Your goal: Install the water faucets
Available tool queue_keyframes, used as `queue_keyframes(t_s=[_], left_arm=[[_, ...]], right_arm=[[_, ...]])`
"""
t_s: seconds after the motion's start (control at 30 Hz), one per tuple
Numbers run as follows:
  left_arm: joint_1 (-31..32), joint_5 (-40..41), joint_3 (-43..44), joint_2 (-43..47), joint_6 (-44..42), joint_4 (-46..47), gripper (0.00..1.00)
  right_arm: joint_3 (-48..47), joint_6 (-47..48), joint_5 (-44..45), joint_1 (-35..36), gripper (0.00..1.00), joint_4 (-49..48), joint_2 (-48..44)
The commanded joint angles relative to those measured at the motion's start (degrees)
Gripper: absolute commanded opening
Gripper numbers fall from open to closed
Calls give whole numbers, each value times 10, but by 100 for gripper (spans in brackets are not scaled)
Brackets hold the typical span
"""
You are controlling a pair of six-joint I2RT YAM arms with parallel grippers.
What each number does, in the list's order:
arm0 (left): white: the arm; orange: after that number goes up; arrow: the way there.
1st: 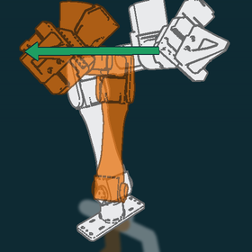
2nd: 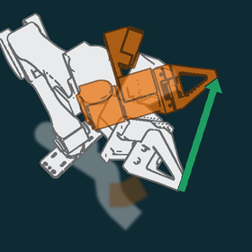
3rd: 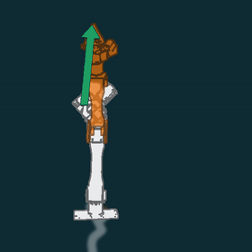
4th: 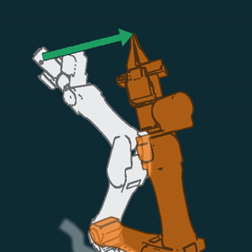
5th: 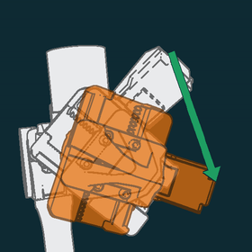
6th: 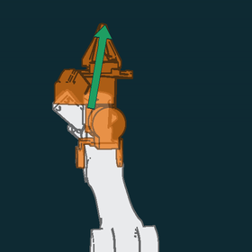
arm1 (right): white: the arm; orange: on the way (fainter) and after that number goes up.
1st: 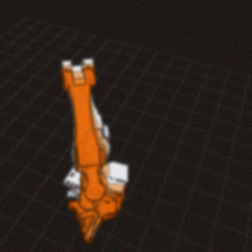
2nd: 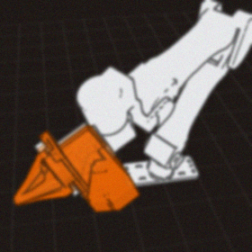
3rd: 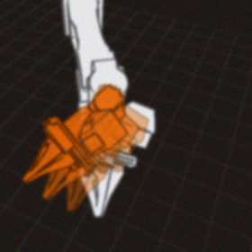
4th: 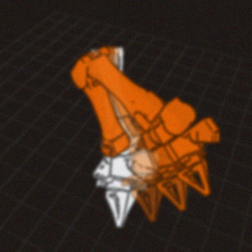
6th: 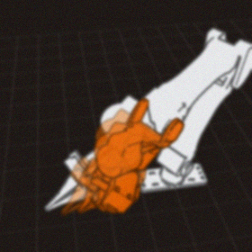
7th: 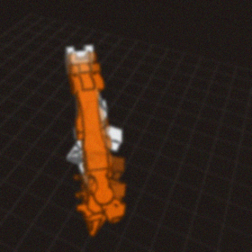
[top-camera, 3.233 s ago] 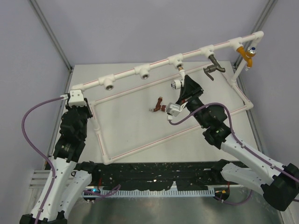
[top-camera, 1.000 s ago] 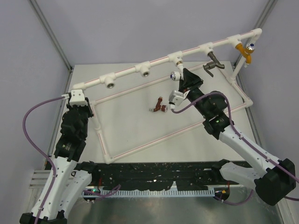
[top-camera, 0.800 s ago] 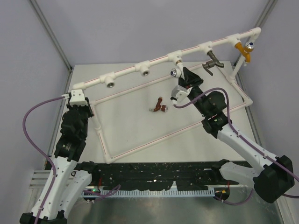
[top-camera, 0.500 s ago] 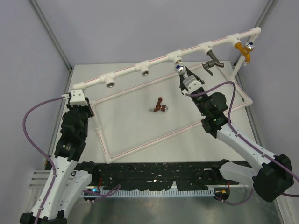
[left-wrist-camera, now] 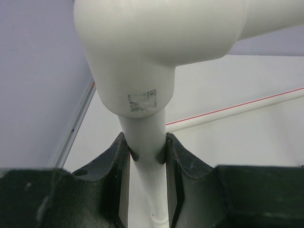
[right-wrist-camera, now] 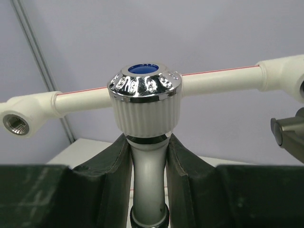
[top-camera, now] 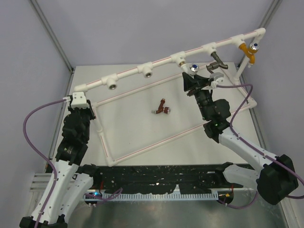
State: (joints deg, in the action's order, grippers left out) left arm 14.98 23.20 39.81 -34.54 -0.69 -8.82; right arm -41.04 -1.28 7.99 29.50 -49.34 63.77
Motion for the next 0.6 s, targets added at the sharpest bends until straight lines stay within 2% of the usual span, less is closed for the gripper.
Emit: queue_keyframes(t_s=[0.0,0.33,0.57], left_arm=[[16,-32,-22,3,-37,-71,0],[22,-24,-25,11,-40,-66,0],[30,-21,-26,11,-40,-64,0]], right_arm=[[-3,-160,45,-2,5,48,7],[-52,-318,68,-1,5,136,-7],[-88,-487,79,0,5,240,-6]])
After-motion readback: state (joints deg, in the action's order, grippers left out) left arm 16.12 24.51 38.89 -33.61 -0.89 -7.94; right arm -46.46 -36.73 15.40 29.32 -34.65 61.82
